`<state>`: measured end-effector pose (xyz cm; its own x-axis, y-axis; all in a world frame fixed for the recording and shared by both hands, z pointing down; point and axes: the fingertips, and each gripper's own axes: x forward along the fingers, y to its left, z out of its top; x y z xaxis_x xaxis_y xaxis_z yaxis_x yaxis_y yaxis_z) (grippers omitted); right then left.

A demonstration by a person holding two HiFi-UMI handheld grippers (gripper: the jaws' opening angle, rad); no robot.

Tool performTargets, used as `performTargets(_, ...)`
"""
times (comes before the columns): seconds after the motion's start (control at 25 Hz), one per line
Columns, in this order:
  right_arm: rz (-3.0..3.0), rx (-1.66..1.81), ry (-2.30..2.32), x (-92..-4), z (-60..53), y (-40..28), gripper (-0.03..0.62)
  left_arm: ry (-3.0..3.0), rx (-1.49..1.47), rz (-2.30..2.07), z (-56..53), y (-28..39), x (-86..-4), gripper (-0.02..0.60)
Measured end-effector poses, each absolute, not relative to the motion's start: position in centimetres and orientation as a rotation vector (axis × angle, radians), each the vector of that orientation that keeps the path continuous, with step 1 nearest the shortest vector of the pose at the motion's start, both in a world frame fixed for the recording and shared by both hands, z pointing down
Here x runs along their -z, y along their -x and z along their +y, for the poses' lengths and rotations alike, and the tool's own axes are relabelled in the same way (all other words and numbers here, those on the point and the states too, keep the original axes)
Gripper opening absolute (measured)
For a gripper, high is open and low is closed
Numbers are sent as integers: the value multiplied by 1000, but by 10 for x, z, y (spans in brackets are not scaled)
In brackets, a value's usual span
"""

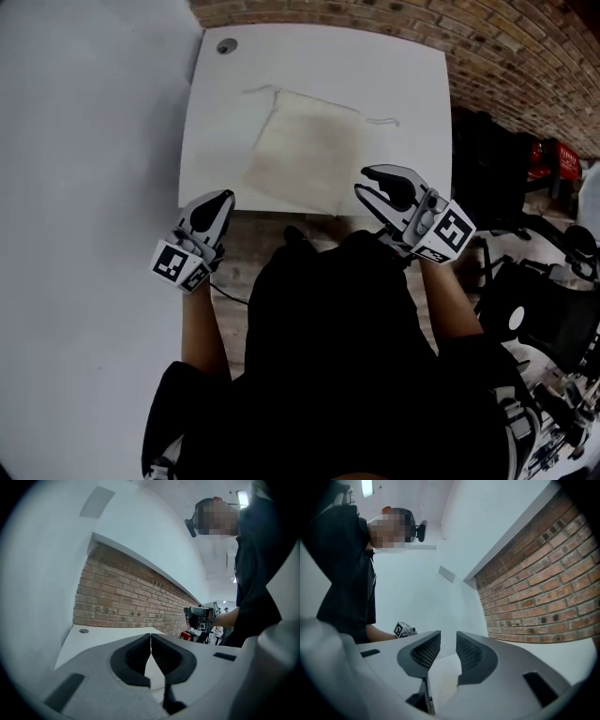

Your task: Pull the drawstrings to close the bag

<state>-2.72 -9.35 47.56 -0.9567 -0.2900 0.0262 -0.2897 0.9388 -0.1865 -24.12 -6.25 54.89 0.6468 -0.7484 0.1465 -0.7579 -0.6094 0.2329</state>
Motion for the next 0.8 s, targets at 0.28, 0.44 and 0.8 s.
performTargets(0.28,3102,303,766,-486,-127,-12,173,-2684,-66,-1055,-120,243,-549,20)
performTargets(0.44,3092,360,882,-508,-156,-46,232,-2693,-143,-989,-147,222,-554,20)
performTargets(0.8,3178,462,883,-571,-226,-74,275,-2612,-185,-965,-198,221,-575,84)
